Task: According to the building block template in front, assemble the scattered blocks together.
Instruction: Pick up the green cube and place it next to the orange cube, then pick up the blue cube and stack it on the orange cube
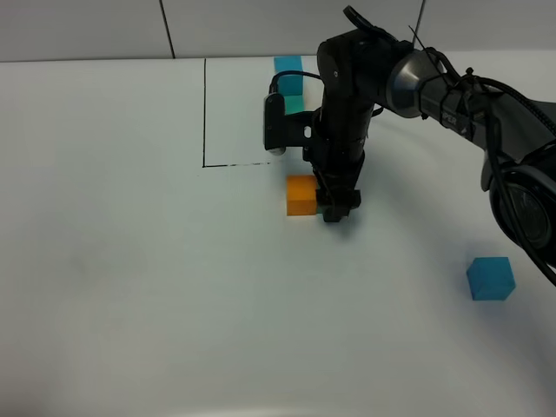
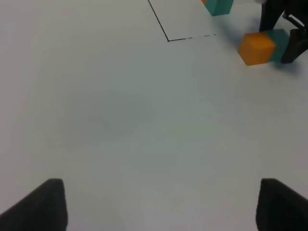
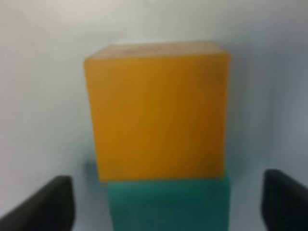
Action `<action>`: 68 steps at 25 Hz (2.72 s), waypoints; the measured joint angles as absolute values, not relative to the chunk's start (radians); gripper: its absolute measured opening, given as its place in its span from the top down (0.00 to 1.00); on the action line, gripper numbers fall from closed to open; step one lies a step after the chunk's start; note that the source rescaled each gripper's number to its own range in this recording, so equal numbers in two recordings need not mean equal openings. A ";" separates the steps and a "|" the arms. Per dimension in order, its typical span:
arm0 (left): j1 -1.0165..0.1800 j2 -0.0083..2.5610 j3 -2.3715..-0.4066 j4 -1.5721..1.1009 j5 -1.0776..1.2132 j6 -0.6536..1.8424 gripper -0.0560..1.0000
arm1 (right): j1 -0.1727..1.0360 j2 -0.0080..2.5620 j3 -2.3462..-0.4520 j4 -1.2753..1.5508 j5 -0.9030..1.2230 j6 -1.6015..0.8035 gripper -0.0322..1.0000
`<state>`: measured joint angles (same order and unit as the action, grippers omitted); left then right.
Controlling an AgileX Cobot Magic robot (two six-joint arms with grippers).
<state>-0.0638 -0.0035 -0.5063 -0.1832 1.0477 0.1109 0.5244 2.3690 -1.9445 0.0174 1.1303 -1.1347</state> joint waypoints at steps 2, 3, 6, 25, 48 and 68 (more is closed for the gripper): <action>-0.064 -0.004 -0.506 -0.183 1.048 0.111 0.21 | 0.517 2.339 -1.944 0.011 1.148 -1.083 0.10; -0.064 -0.004 -0.506 -0.183 1.048 0.111 0.21 | 0.511 2.324 -1.944 0.011 1.161 -1.043 0.06; -0.064 -0.004 -0.506 -0.183 1.048 0.111 0.21 | 0.475 2.270 -1.922 0.011 1.187 -0.884 0.01; -0.064 -0.004 -0.506 -0.183 1.048 0.111 0.21 | 0.192 1.782 -0.983 -0.018 0.778 -0.011 0.10; -0.064 -0.004 -0.506 -0.183 1.048 0.111 0.21 | 0.190 1.823 -0.914 0.020 0.676 0.000 0.39; -0.064 -0.004 -0.506 -0.183 1.048 0.111 0.21 | 0.190 1.823 -0.914 0.020 0.693 0.000 0.37</action>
